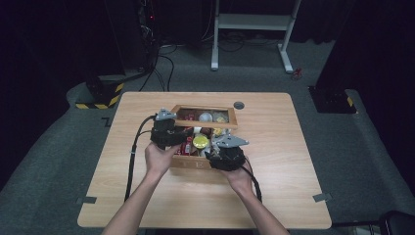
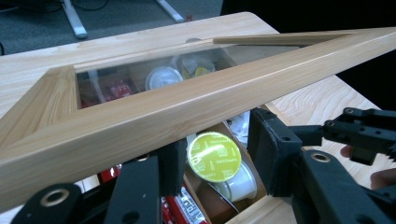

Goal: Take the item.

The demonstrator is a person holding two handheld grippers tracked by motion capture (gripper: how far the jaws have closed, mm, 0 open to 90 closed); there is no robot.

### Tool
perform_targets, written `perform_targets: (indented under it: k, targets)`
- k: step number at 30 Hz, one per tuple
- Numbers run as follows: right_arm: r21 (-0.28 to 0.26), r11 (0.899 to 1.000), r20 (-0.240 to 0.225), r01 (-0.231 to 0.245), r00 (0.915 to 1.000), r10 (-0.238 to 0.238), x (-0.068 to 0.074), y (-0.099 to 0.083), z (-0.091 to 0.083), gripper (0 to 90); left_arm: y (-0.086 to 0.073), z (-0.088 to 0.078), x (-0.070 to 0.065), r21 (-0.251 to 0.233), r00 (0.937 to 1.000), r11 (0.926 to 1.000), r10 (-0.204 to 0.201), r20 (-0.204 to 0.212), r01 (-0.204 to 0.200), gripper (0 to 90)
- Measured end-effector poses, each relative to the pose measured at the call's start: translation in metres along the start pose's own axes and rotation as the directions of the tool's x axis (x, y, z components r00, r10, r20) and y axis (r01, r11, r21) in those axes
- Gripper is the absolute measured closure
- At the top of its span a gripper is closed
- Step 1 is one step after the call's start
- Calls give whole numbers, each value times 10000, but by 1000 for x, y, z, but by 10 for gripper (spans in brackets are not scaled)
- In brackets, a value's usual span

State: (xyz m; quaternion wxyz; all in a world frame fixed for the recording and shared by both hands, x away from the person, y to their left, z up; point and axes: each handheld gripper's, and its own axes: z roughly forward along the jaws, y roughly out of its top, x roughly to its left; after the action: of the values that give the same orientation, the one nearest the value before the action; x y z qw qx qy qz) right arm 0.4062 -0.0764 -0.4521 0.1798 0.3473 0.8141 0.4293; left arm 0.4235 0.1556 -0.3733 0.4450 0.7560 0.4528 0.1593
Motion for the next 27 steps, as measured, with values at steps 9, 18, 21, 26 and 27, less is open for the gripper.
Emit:
perform_targets:
  k: [9,18,21,26,27]
  targets:
    - [273,9993,0,243,9997,-243,4,12,19,330,16,-1,3,107,9999,9999,102,-44,-102,575]
    - [502,9986,100,190,9998,-196,6,24,34,295,24,0,5,66,9999,9999,117,-15,-117,571]
    - [614,9978,124,251,9996,-259,9,25,38,290,25,0,5,51,9998,9998,191,-13,-191,571]
    - [753,9967,181,305,9993,-319,8,29,46,285,24,0,5,46,9998,9998,215,38,-215,562]
    - [805,9964,155,265,9995,-278,5,30,49,288,24,0,5,44,9998,9998,199,35,-200,562]
